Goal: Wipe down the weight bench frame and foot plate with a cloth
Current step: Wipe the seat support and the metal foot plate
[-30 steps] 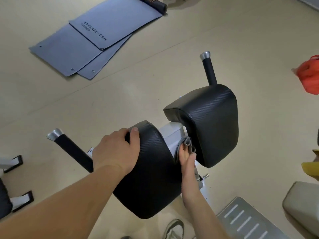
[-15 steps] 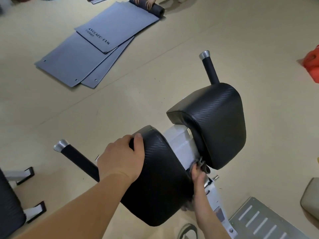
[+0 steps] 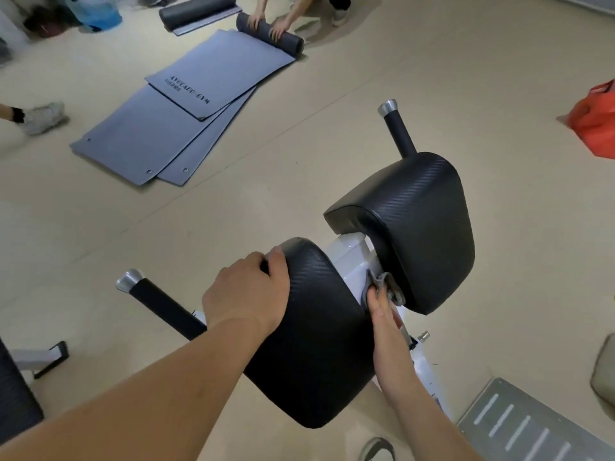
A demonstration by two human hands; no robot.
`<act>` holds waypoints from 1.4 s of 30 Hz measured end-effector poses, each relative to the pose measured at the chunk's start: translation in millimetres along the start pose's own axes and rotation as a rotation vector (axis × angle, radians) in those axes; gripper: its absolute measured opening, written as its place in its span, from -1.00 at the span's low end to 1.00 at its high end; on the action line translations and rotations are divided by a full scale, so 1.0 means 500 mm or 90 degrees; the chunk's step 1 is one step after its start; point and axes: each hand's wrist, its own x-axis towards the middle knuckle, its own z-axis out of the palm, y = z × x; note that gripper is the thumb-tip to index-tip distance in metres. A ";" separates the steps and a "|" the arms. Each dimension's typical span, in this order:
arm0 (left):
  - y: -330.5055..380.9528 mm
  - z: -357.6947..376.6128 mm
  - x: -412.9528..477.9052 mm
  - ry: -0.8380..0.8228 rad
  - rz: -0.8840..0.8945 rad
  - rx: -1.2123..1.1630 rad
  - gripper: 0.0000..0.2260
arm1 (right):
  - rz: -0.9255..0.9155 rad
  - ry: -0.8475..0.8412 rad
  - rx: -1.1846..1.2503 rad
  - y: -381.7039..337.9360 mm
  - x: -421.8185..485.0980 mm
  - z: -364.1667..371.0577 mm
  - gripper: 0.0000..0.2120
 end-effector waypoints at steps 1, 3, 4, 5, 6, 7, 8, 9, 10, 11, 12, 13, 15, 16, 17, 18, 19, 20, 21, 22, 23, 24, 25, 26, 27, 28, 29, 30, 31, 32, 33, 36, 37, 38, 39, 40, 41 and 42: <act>0.002 -0.001 -0.005 0.009 0.015 -0.003 -0.49 | 0.116 0.027 0.109 0.000 -0.003 -0.006 -0.43; 0.006 -0.005 -0.019 0.039 0.064 -0.019 -0.54 | 0.266 0.043 0.207 0.026 -0.019 -0.034 -0.47; 0.007 -0.004 -0.029 0.054 0.097 -0.029 -0.58 | 0.274 0.034 0.208 0.034 -0.033 -0.052 -0.53; 0.009 0.000 -0.042 0.067 0.134 -0.046 -0.62 | 0.258 0.031 0.187 0.049 -0.048 -0.070 -0.56; 0.013 0.008 -0.060 0.075 0.176 -0.065 -0.66 | 0.243 0.039 0.178 0.067 -0.060 -0.087 -0.55; 0.020 0.018 -0.087 0.080 0.226 -0.082 -0.66 | 0.235 0.061 0.168 0.083 -0.072 -0.105 -0.53; 0.029 0.032 -0.124 0.082 0.291 -0.100 -0.63 | 0.243 0.089 0.190 0.098 -0.087 -0.123 -0.54; 0.039 0.050 -0.165 0.076 0.372 -0.115 -0.60 | 0.253 0.118 0.223 0.114 -0.100 -0.142 -0.58; 0.045 0.076 -0.206 0.053 0.450 -0.122 -0.60 | 0.264 0.144 0.263 0.131 -0.110 -0.162 -0.63; 0.050 0.109 -0.243 0.012 0.509 -0.126 -0.62 | 0.263 0.163 0.295 0.145 -0.121 -0.182 -0.66; 0.051 0.145 -0.273 -0.054 0.531 -0.125 -0.64 | 0.254 0.162 0.311 0.155 -0.131 -0.200 -0.65; 0.051 0.183 -0.297 -0.130 0.517 -0.117 -0.65 | 0.249 0.165 0.324 0.176 -0.132 -0.215 -0.63; 0.045 0.257 -0.322 -0.248 0.431 -0.108 -0.63 | 0.256 0.170 0.367 0.213 -0.122 -0.237 -0.60; 0.044 0.294 -0.326 -0.272 0.400 -0.103 -0.62 | 0.256 0.167 0.401 0.232 -0.109 -0.243 -0.58; 0.044 0.330 -0.325 -0.286 0.377 -0.096 -0.61 | 0.253 0.152 0.433 0.249 -0.094 -0.243 -0.54; 0.044 0.360 -0.321 -0.294 0.355 -0.093 -0.60 | 0.255 0.132 0.456 0.264 -0.079 -0.238 -0.53; 0.044 0.388 -0.316 -0.303 0.331 -0.089 -0.59 | 0.251 0.105 0.452 0.272 -0.068 -0.229 -0.59; 0.043 0.413 -0.308 -0.310 0.305 -0.085 -0.57 | 0.250 0.076 0.417 0.283 -0.056 -0.212 -0.72; 0.039 0.437 -0.299 -0.316 0.278 -0.085 -0.56 | 0.240 0.045 0.372 0.288 -0.048 -0.193 -0.77; 0.034 0.460 -0.288 -0.317 0.252 -0.096 -0.56 | 0.208 0.029 0.308 0.305 -0.035 -0.175 -0.57; 0.028 0.481 -0.278 -0.314 0.233 -0.112 -0.55 | 0.171 0.030 0.246 0.326 -0.020 -0.156 -0.40; 0.024 0.502 -0.268 -0.304 0.224 -0.123 -0.56 | 0.117 0.033 0.195 0.345 -0.009 -0.138 -0.33; 0.020 0.524 -0.258 -0.293 0.218 -0.133 -0.58 | 0.052 0.045 0.122 0.371 0.000 -0.124 -0.34; 0.018 0.545 -0.248 -0.285 0.214 -0.146 -0.61 | -0.025 0.052 0.022 0.396 0.001 -0.110 -0.44; 0.017 0.566 -0.241 -0.277 0.207 -0.163 -0.65 | -0.085 0.049 -0.094 0.417 -0.001 -0.099 -0.54; 0.015 0.585 -0.237 -0.271 0.196 -0.181 -0.68 | -0.130 0.043 -0.196 0.439 -0.003 -0.094 -0.55; 0.010 0.606 -0.235 -0.270 0.180 -0.202 -0.65 | -0.158 0.048 -0.264 0.452 -0.007 -0.091 -0.51; 0.004 0.623 -0.236 -0.271 0.171 -0.215 -0.56 | -0.174 0.061 -0.314 0.467 -0.005 -0.087 -0.49; -0.003 0.636 -0.237 -0.275 0.163 -0.215 -0.49 | -0.192 0.080 -0.374 0.478 0.000 -0.082 -0.49; -0.012 0.647 -0.239 -0.285 0.154 -0.213 -0.46 | -0.202 0.110 -0.438 0.484 0.006 -0.077 -0.49; -0.020 0.654 -0.241 -0.296 0.144 -0.217 -0.46 | -0.204 0.152 -0.496 0.488 0.010 -0.070 -0.48; -0.036 0.661 -0.249 -0.313 0.155 -0.224 -0.47 | -0.185 0.273 -0.480 0.487 0.006 -0.044 -0.45; -0.041 0.663 -0.249 -0.310 0.155 -0.229 -0.47 | -0.167 0.284 -0.431 0.481 0.007 -0.037 -0.44; -0.044 0.665 -0.248 -0.311 0.156 -0.239 -0.48 | -0.141 0.279 -0.379 0.475 0.013 -0.032 -0.43; -0.047 0.667 -0.246 -0.312 0.154 -0.249 -0.49 | -0.118 0.270 -0.332 0.469 0.024 -0.032 -0.42; -0.048 0.667 -0.244 -0.313 0.149 -0.254 -0.50 | -0.110 0.276 -0.300 0.462 0.042 -0.037 -0.41; -0.049 0.669 -0.241 -0.312 0.145 -0.256 -0.50 | -0.108 0.298 -0.280 0.458 0.068 -0.045 -0.39; -0.050 0.674 -0.238 -0.311 0.141 -0.257 -0.51 | -0.107 0.324 -0.258 0.454 0.097 -0.056 -0.38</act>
